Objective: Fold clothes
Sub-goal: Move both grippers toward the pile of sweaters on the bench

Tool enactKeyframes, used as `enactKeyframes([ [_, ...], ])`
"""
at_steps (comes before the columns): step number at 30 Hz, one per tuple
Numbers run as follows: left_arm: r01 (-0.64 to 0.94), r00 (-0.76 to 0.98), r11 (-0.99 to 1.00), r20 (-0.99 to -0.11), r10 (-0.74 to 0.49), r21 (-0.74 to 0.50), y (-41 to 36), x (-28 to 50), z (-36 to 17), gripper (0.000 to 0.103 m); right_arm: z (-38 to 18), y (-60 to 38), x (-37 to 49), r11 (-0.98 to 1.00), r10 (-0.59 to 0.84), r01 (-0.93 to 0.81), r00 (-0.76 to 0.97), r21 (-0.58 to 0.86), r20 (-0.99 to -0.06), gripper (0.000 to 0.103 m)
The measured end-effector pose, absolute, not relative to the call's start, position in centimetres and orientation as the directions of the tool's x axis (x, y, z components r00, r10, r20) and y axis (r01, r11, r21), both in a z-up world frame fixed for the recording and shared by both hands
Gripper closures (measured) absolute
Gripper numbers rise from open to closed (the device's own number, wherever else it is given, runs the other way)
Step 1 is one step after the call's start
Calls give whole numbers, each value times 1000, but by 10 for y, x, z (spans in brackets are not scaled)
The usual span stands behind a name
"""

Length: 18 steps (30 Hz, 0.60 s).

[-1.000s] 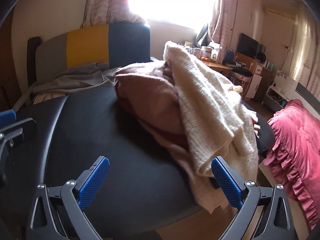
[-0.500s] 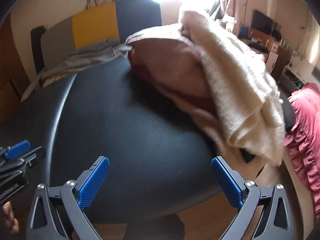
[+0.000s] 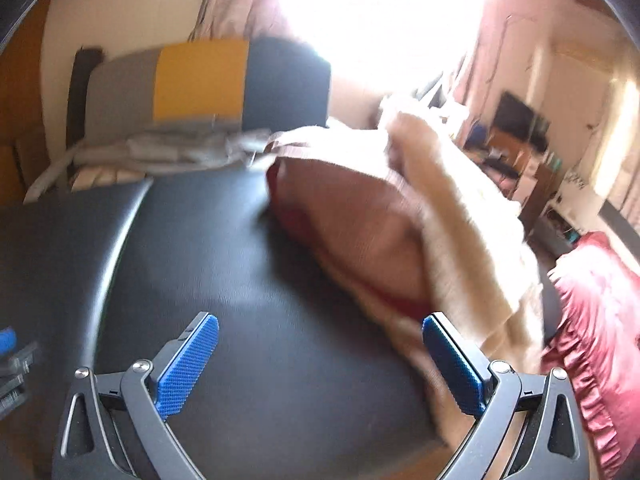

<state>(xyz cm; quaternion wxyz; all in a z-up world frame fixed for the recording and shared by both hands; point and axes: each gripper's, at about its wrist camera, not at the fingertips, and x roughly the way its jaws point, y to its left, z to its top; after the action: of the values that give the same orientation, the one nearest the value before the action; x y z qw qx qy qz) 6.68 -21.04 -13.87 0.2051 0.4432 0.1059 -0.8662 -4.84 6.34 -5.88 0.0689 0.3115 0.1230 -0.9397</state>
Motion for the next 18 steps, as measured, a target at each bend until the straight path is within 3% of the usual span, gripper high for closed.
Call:
enactKeyframes([
  [3, 457, -520, -889, -808, -277, 10, -210, 73, -139, 45, -56, 63, -50, -949, -40, 217, -801, -228, -597, 0],
  [4, 451, -520, -892, -809, -274, 13, -207, 74, -140, 44, -62, 64, -55, -939, -33, 243, -768, -244, -639, 0],
  [6, 430, -515, -903, -820, -249, 4, -201, 74, -145, 44, -77, 74, -65, -932, -80, 309, -688, -192, -721, 0],
  [8, 406, -509, -914, -834, -214, -13, -194, 72, -150, 44, -77, 102, -64, -956, -137, 281, -683, -85, -718, 0],
  [11, 352, -507, -933, -854, -117, -82, -179, 59, -151, 44, -67, 149, -50, -976, -130, 212, -750, -48, -649, 0],
  [14, 270, -533, -953, -846, -27, -140, -153, 38, -136, 44, -69, 179, -58, -982, -82, 177, -719, -68, -690, 0],
  [18, 76, -597, -973, -792, 130, -216, -99, -6, -90, 44, -82, 224, -63, -985, -172, 120, -658, 123, -733, 0],
])
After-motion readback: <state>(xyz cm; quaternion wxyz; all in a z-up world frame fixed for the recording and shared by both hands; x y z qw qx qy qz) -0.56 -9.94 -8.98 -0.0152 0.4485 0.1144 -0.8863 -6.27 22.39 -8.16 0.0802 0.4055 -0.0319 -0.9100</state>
